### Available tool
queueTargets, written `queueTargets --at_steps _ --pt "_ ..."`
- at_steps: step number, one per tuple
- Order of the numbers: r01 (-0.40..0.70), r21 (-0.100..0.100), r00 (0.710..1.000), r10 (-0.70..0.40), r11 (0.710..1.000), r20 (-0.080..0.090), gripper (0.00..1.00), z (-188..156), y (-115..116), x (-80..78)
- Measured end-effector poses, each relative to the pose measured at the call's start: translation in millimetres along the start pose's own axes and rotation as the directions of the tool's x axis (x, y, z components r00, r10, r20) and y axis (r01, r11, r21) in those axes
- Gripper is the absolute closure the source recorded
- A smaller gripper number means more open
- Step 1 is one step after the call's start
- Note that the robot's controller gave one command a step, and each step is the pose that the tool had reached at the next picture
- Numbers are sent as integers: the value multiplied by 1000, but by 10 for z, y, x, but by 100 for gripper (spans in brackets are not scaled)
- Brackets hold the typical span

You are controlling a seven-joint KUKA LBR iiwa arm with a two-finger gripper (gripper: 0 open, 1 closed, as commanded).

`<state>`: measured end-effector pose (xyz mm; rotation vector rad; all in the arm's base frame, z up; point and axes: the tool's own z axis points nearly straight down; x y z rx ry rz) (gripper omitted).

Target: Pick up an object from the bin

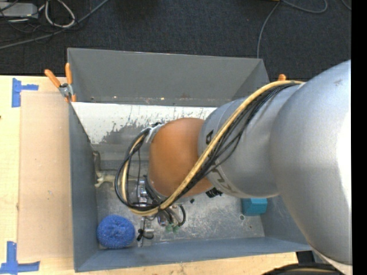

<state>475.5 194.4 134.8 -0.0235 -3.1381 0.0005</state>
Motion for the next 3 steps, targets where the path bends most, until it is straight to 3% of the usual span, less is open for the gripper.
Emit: queueTargets --at_steps 2,3 --pt "1 0 1000 -1 1000 -1 0 16 45 -3" --pt "-94 1 996 94 996 -4 0 207 55 -5"
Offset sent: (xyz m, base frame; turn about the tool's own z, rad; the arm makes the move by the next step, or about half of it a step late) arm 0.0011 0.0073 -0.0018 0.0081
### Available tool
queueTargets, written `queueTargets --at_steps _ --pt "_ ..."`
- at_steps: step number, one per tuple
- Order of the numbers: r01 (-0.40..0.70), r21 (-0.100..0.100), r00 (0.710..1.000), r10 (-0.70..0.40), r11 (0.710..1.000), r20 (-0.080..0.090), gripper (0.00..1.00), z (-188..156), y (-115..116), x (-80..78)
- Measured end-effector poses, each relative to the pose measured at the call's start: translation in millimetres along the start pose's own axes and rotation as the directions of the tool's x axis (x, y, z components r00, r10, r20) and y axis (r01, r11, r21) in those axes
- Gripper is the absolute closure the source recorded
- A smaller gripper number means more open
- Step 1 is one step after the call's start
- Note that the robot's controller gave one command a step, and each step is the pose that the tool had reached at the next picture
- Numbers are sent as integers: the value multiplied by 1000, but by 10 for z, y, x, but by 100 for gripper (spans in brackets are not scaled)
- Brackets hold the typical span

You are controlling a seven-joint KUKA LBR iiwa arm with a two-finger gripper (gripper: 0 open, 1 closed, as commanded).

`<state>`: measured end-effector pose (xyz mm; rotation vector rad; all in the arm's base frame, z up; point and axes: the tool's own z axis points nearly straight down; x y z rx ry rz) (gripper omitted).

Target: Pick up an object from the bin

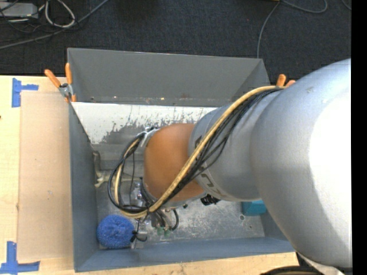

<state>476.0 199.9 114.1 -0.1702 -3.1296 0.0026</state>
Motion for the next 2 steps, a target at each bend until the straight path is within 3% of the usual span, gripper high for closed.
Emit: queueTargets --at_steps 1,2 --pt "10 1 1000 -10 1000 -1 0 30 23 16" --pt "-190 4 982 190 982 -5 100 353 139 62"
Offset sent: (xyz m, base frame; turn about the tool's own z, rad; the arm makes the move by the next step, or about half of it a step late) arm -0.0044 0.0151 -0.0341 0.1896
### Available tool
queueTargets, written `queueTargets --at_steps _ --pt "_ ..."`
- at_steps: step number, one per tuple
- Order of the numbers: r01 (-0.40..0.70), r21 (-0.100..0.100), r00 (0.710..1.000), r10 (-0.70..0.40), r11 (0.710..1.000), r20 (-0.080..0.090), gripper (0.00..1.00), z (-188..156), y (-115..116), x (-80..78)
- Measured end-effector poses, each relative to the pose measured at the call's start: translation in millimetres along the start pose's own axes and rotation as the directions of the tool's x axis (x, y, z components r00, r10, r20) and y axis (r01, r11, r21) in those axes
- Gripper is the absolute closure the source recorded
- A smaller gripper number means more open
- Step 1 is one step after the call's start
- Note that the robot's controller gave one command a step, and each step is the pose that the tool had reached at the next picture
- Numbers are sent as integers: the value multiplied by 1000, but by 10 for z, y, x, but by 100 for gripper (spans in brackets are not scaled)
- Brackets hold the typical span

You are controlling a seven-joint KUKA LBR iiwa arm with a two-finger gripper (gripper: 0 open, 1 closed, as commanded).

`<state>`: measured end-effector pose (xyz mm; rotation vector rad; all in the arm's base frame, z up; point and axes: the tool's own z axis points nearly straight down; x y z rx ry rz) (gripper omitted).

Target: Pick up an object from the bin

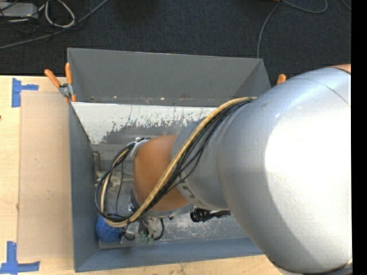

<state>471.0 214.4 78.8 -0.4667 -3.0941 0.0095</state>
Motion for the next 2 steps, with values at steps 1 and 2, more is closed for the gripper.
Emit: queueTargets --at_steps 1,2 --pt "0 0 1000 0 1000 0 100 0 0 0" --pt "-14 1 1000 14 1000 -2 100 55 -1 -16"
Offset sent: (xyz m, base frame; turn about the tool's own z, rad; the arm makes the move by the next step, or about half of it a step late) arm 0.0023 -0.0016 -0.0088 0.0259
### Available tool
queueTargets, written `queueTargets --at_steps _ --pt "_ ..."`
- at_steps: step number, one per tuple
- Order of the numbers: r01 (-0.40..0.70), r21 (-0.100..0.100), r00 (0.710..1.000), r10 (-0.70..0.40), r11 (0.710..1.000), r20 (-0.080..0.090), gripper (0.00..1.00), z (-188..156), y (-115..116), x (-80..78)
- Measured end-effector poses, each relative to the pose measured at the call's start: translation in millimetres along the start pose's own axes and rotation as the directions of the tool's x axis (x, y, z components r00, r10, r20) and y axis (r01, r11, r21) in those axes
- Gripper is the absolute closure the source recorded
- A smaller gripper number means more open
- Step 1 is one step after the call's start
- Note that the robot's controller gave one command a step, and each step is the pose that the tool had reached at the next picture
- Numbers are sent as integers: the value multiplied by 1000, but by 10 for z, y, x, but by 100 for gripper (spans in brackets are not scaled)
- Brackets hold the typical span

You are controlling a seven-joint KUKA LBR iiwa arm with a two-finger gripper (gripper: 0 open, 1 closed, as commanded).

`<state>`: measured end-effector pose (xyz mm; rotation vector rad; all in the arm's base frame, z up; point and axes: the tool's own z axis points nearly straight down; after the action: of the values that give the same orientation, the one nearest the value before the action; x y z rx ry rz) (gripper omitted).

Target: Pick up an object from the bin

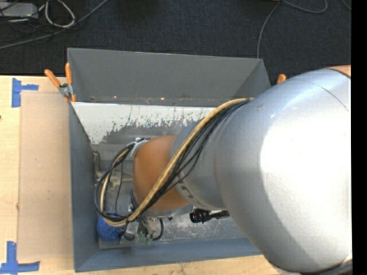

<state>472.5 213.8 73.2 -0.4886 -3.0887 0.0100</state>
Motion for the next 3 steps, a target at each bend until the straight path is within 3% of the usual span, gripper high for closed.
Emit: queueTargets --at_steps 1,2,3 --pt "-5 0 1000 5 1000 -1 100 13 37 -64" --pt "167 -1 986 -167 986 -2 100 22 -396 -231" --pt "76 1 997 -76 997 -5 100 -745 -123 -196"
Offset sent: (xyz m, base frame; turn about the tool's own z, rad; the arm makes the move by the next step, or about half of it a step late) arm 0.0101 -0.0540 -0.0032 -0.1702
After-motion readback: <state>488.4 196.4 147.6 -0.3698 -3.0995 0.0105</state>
